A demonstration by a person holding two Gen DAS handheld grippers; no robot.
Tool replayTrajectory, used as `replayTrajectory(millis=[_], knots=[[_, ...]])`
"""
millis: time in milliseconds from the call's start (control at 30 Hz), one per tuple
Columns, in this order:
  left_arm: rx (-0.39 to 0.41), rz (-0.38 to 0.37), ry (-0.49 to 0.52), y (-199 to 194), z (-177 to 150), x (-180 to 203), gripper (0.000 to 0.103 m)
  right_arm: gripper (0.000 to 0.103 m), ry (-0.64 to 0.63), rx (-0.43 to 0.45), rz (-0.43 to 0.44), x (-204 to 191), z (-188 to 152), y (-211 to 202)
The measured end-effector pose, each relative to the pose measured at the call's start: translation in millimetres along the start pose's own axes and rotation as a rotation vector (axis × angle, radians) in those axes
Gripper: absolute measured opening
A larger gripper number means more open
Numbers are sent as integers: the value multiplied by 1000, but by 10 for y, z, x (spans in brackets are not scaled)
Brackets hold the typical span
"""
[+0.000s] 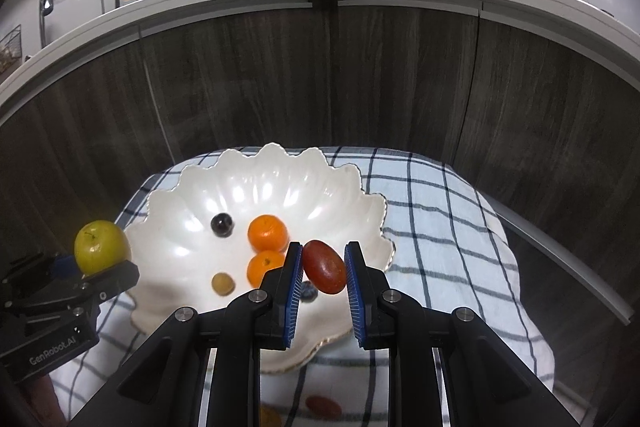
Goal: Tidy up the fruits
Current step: 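Carry the green apple and red oval fruit over the white bowl with both tools, then open both tools to drop the apple and red fruit into the bowl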
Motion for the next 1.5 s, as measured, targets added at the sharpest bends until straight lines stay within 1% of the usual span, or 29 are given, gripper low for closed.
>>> replayTrajectory(millis=[300,667,767,800,900,967,1000,1033,1067,1133,1167,1233,1300,1500], knots=[[-16,18,-2,234,143,-17,47,23,10,-35,-3,80,115,279],[-75,30,-21,481,155,-57,47,23,17,-105,8,148,172,585],[-86,16,-23,499,158,-45,47,23,18,-116,8,157,184,628],[-82,12,-19,494,157,-34,48,23,20,-119,11,160,190,640],[-59,29,-5,465,175,-1,61,23,21,-120,4,166,206,657],[-54,34,-8,457,199,-8,63,25,20,-125,1,169,219,669],[-53,43,-10,453,214,-15,64,27,20,-129,-2,173,224,677],[-52,47,-11,448,224,-21,67,39,25,-130,-6,182,232,677],[-46,52,-13,434,238,-27,68,55,31,-124,-10,195,239,663],[-35,63,-13,406,255,-33,77,71,42,-101,-20,218,255,619],[-29,68,-14,386,263,-31,79,72,44,-87,-27,224,268,586],[-16,75,-16,343,283,-28,87,72,39,-71,-36,223,294,541],[-4,82,-22,296,305,-23,90,72,39,-64,-36,228,315,510],[11,85,-27,183,349,17,92,72,46,-49,-36,259,361,408]])
Point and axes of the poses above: each gripper's, at about its wrist camera, not at the fingertips, and y roughly the way its jaws point, x to its right, z to its top, the point moved 1 cm from there along y, roughly the way its jaws point, and after that the axes turned 9 degrees about -y, right-handed, at the moved point
